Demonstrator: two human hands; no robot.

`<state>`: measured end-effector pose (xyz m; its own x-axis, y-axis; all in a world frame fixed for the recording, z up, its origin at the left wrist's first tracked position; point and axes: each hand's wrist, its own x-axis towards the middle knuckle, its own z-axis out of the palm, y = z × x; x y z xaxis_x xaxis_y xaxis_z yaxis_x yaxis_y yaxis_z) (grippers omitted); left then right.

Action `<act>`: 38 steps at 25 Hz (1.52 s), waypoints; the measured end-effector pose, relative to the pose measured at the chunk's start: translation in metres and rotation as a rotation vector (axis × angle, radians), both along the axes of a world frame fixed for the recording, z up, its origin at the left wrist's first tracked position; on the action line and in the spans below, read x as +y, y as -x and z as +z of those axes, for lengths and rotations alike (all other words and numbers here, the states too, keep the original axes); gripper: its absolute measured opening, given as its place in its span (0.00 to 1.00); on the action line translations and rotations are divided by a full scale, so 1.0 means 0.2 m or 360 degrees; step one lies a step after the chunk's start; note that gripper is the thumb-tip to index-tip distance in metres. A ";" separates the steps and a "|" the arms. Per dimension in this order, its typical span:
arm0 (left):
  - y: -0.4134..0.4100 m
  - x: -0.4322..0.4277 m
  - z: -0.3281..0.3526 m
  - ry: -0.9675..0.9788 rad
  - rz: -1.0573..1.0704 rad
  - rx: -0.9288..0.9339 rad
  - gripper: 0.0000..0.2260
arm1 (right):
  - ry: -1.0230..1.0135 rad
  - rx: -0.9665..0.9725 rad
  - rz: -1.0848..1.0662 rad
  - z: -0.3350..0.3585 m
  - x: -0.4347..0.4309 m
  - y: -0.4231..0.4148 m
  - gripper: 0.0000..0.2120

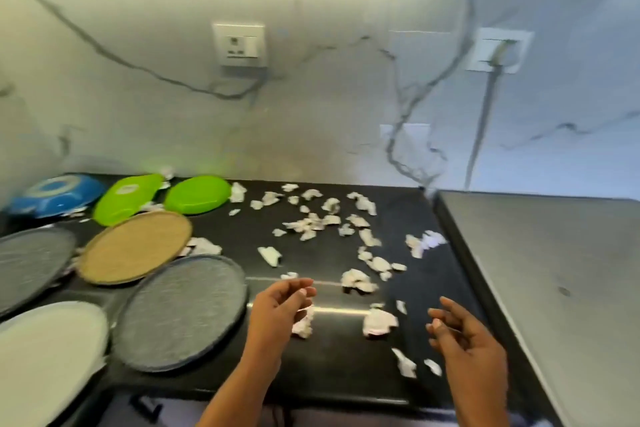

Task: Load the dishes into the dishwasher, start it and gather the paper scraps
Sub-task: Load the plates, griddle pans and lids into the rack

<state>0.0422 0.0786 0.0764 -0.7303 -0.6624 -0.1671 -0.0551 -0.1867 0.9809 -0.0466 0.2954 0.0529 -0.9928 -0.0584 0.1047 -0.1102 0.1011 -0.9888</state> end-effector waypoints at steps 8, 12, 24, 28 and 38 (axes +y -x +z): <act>-0.37 -0.97 -0.04 0.0003 0.0665 -0.0086 0.10 | -0.0112 0.0011 0.0517 0.00 -1.01 -0.05 0.15; -0.47 -1.28 -0.13 0.0317 0.0682 -0.0507 0.04 | -0.0211 -0.0120 0.0670 -0.07 -1.27 -0.11 0.13; -0.51 -1.48 -0.21 0.0652 0.0127 -0.1149 0.20 | -0.0996 -0.0211 0.0738 -0.21 -1.51 -0.25 0.12; -0.49 -1.52 -0.22 0.0663 0.0022 -0.1192 0.20 | -0.0847 -0.0333 0.0638 -0.21 -1.53 -0.24 0.11; -0.47 -1.58 -0.26 -0.0050 0.0134 -0.0723 0.11 | -0.0539 -0.0378 0.0491 -0.30 -1.50 -0.24 0.10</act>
<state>0.1357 -0.2383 0.0246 -0.5220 -0.7058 -0.4789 -0.4614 -0.2385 0.8545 0.0013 -0.0048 -0.0065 -0.9182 -0.3437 -0.1969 0.0380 0.4183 -0.9075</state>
